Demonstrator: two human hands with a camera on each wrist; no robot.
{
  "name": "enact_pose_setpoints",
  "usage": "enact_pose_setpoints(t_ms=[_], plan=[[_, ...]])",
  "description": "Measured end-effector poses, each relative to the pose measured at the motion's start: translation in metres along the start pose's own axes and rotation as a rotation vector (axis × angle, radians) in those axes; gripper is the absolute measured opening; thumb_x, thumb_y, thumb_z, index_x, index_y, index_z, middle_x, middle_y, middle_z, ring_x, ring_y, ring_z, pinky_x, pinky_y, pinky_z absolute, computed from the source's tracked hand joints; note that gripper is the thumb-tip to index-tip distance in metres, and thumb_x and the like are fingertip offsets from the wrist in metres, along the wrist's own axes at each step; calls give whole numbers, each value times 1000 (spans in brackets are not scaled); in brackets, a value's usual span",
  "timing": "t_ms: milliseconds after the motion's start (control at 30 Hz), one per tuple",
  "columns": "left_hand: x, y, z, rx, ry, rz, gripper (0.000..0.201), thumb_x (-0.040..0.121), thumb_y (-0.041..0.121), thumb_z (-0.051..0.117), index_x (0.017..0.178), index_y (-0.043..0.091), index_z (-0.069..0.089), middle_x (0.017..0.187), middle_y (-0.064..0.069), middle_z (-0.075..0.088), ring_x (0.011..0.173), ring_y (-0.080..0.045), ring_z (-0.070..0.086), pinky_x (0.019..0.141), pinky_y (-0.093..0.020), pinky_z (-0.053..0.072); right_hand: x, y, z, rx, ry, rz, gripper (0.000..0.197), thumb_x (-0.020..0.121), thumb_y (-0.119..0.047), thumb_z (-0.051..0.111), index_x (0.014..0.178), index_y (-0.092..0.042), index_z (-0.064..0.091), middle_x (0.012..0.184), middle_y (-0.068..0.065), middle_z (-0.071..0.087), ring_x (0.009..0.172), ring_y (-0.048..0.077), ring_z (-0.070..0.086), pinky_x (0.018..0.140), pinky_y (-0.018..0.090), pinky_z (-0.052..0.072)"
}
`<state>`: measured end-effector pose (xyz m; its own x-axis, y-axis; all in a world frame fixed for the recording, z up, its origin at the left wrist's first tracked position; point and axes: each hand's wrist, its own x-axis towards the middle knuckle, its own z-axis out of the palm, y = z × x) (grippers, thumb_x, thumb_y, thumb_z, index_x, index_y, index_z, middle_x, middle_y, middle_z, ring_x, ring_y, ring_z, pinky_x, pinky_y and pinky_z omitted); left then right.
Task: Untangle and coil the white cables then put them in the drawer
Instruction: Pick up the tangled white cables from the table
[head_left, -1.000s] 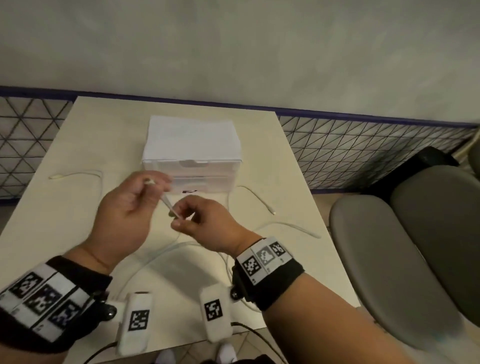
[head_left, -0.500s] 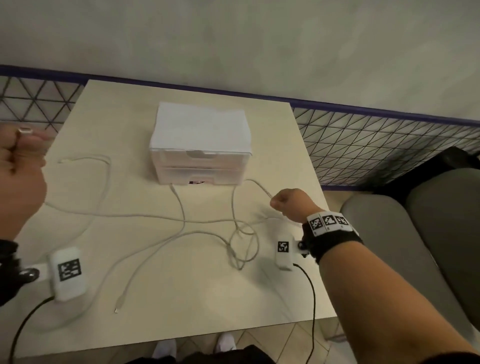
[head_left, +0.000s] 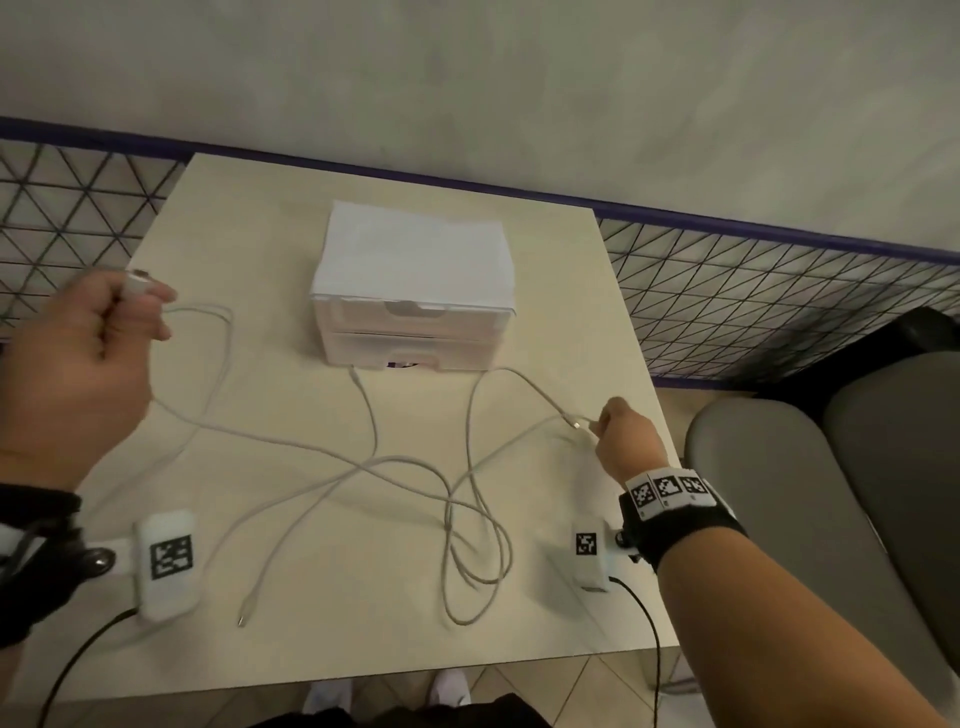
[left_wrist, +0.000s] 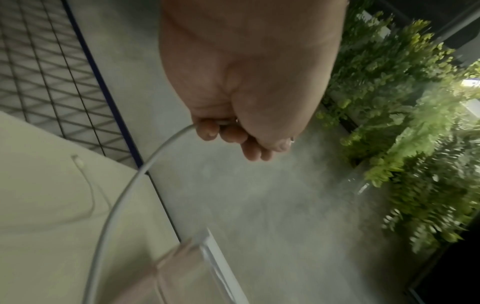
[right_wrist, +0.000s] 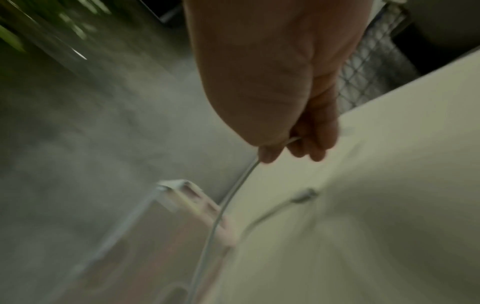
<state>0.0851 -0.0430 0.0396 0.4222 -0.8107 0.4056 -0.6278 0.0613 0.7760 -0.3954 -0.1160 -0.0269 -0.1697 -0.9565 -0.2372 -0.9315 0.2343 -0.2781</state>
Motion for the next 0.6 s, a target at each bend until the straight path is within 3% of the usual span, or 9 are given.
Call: enact_pose_setpoints(t_ms=[67, 133, 233, 333, 433, 533, 600], plan=[[-14, 51, 15, -56, -139, 0, 15, 95, 38, 45, 89, 33, 58, 81, 16, 63, 74, 8, 55, 74, -12, 40, -14, -22, -21, 207, 145, -141, 14, 89, -23, 61, 90, -10, 57, 82, 4, 61, 80, 24, 59, 68, 27, 39], [-23, 77, 32, -103, -253, 61, 13, 96, 30, 49, 87, 32, 58, 79, 28, 64, 70, 12, 54, 69, -3, 38, -29, -48, -40, 369, 245, -283, 13, 86, -23, 65, 89, -11, 62, 82, 0, 64, 76, 16, 58, 68, 23, 42], [-32, 100, 52, -262, -425, -38, 20, 97, 23, 46, 89, 22, 64, 79, 25, 69, 62, 3, 59, 64, -11, 46, -51, -88, -55, 520, 321, -502, 9, 82, -6, 66, 87, -13, 65, 82, -2, 65, 71, 6, 58, 67, 4, 42], [-41, 118, 64, -429, -590, -173, 20, 97, 24, 45, 99, 27, 65, 99, 4, 73, 87, -12, 70, 80, -30, 56, -75, -124, -58, 606, 252, -716, 18, 79, 5, 63, 83, -12, 66, 80, -7, 62, 71, -5, 57, 69, 2, 41], [-45, 125, 67, -529, -664, -323, 22, 95, 28, 47, 109, 25, 64, 111, 1, 70, 103, -12, 67, 96, -36, 51, -95, -153, -53, 654, 127, -875, 27, 76, 13, 60, 79, -14, 64, 79, -4, 63, 74, 5, 59, 69, 9, 45], [-43, 130, 58, -645, -702, -407, 37, 91, 34, 49, 117, 13, 63, 115, -8, 70, 107, -20, 67, 95, -39, 51, -108, -175, -41, 668, -22, -996, 28, 70, 20, 57, 72, -8, 62, 77, 3, 63, 75, 17, 61, 69, 23, 51], [-41, 128, 47, -718, -726, -445, 39, 92, 29, 48, 114, 2, 63, 110, -19, 70, 98, -27, 69, 83, -36, 55, -114, -190, -35, 658, -111, -1045, 26, 68, 21, 55, 68, -4, 62, 74, -1, 60, 73, 16, 59, 69, 26, 50]])
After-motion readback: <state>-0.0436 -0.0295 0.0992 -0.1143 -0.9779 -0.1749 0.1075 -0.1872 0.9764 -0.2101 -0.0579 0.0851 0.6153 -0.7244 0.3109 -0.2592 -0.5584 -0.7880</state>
